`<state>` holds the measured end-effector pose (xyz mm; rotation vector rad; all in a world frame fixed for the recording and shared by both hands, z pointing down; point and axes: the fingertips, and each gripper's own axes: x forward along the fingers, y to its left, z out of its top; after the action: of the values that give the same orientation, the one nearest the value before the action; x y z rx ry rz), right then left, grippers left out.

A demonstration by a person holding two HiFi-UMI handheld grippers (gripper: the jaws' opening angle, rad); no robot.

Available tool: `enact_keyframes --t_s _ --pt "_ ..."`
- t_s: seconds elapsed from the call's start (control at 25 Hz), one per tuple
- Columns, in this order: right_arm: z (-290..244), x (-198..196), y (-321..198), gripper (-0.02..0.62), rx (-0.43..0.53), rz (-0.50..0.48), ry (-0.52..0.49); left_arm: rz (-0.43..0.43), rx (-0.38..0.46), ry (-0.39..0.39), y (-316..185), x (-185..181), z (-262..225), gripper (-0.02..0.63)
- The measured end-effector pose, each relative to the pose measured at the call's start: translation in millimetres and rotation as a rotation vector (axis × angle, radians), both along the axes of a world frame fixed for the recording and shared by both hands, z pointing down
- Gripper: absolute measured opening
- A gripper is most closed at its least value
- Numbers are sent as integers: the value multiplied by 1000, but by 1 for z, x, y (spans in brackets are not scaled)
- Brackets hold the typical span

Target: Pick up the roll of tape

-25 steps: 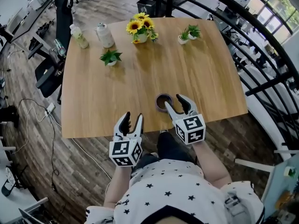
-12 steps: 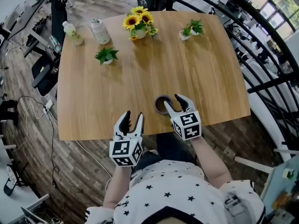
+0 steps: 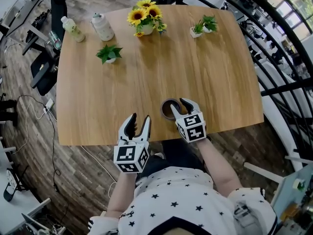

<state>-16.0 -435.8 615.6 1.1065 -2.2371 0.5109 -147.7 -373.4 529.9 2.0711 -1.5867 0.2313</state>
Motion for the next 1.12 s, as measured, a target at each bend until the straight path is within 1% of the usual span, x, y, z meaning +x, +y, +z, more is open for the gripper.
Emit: enact_keyframes --t_s 0.08,0.2,0.28,0.48,0.84,1.0,1.12 --pt "7 0 1 166 -18 -10 12 -6 0 1 -1 0 0 195" --pt "12 0 2 131 -37 -17 20 -10 -2 2 -3 0 1 193" --pt "13 -1 2 106 -39 -18 22 -10 -4 2 -3 1 2 194" --pt "12 -2 -2 76 -36 -11 40 -9 -6 4 -5 3 3 194" --pt "11 -1 -2 71 -13 -11 63 -7 7 6 -2 6 -2 193" --pt "-4 0 -1 69 39 0 48 -12 19 3 3 4 -8 193" --pt "-15 0 4 67 59 7 32 -15 28 -1 10 2 -12 194"
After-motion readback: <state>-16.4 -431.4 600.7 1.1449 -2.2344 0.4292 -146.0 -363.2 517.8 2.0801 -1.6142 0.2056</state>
